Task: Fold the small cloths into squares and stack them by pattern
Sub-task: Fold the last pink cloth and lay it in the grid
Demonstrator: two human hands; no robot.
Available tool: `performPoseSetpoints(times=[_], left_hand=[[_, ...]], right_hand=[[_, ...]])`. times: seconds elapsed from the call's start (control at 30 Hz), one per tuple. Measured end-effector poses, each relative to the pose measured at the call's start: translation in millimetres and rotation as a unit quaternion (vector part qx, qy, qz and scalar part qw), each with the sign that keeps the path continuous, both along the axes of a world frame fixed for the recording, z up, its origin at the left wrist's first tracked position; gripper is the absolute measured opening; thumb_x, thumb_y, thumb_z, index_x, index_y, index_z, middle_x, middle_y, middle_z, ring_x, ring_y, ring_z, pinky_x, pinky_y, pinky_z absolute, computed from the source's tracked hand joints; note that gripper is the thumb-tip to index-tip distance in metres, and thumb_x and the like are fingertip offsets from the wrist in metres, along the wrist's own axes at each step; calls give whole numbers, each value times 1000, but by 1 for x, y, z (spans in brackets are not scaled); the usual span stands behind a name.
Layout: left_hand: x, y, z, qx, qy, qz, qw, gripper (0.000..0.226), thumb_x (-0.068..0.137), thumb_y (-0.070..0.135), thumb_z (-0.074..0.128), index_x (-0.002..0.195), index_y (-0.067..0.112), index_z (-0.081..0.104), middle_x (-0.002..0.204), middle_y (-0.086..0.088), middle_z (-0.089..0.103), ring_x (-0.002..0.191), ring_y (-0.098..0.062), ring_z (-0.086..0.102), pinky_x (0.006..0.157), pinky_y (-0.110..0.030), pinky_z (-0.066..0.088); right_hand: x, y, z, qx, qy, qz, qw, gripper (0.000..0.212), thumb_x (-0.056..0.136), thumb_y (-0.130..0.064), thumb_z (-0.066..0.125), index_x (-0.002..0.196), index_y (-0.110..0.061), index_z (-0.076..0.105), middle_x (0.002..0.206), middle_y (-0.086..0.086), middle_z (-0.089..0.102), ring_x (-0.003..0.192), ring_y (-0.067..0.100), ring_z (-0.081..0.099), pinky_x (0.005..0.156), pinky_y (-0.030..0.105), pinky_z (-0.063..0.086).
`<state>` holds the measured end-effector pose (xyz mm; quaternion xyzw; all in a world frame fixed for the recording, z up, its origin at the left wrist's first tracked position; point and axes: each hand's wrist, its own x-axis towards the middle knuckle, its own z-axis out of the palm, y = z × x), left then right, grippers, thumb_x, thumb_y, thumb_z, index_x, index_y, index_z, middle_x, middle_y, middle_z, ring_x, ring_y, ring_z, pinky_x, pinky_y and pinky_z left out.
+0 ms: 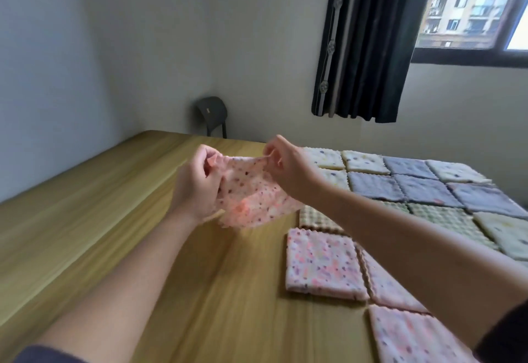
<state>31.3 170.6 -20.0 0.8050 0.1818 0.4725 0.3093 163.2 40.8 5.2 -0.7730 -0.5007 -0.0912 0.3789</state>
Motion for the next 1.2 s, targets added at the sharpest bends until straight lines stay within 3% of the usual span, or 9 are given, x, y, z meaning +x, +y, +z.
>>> performPoseSetpoints(times=[0.27, 0.43, 0.6, 0.67, 0.73, 0.8, 0.9, 1.07, 1.2], left_hand=[[-44, -71, 93, -90, -26, -143, 985, 42, 94, 34, 57, 64, 13, 39, 48, 13, 47, 44, 2, 45, 50, -19, 39], [-67, -94, 111, -95, 60, -285, 952, 47, 80, 37, 73, 64, 8, 40, 58, 9, 44, 51, -2, 40, 48, -13, 34], [-73, -116, 114, -70, 133, -303, 941, 43, 83, 38, 67, 59, 17, 38, 56, 6, 35, 51, -6, 31, 47, -18, 26], [-72, -123, 114, -135, 124, -313, 932, 42, 85, 45, 65, 72, 5, 64, 71, -5, 63, 65, -13, 57, 65, -27, 50], [-71, -125, 114, -172, 122, -293, 933, 54, 89, 47, 52, 99, -2, 69, 102, -10, 69, 94, -17, 62, 93, -37, 49], [-67, -124, 111, -166, 102, -263, 945, 41, 98, 37, 47, 108, 4, 68, 114, -1, 65, 109, -8, 57, 103, -24, 42], [-65, -121, 108, -170, 43, -231, 957, 29, 100, 22, 47, 118, 5, 63, 109, 13, 61, 98, 15, 55, 79, 1, 41], [-85, -111, 108, -220, -7, -241, 945, 22, 98, 22, 50, 89, 16, 69, 77, 7, 72, 72, -4, 67, 70, -19, 53], [-119, -109, 83, -252, 55, -228, 939, 17, 95, 23, 55, 87, 16, 69, 77, 2, 72, 69, -11, 66, 63, -27, 57]], right_hand=[[-46, -103, 85, 3, 15, -14, 1000, 14, 94, -35, 57, 87, -23, 60, 72, -10, 57, 55, 7, 50, 40, 15, 39], [-51, -162, 102, -66, 29, -11, 997, 28, 80, -46, 72, 83, -18, 71, 80, 4, 70, 66, 9, 57, 68, 33, 53], [-53, -203, 104, -83, 78, 11, 993, 39, 70, -50, 76, 81, -13, 72, 67, -3, 61, 59, 7, 48, 61, 26, 44], [-52, -213, 104, -96, 84, 17, 992, 31, 75, -43, 77, 82, -13, 72, 74, -1, 64, 67, 8, 53, 69, 27, 50], [-49, -221, 103, -107, 90, 18, 990, 27, 79, -37, 75, 85, -11, 72, 81, 2, 66, 73, 9, 57, 78, 30, 53], [-45, -226, 99, -100, 111, 18, 989, 21, 81, -34, 73, 84, -13, 72, 81, -3, 68, 76, 8, 61, 80, 29, 53], [-41, -227, 92, -40, 142, 8, 989, 20, 83, -33, 72, 87, -14, 73, 89, 3, 73, 83, 15, 65, 83, 33, 56], [-57, -229, 90, 77, 200, 43, 976, 13, 86, -27, 69, 85, -14, 68, 76, -2, 74, 68, 10, 65, 69, 26, 54], [-75, -240, 66, 10, 251, 80, 965, 24, 80, -32, 71, 90, -11, 68, 81, 1, 73, 73, 13, 66, 64, 23, 53]])
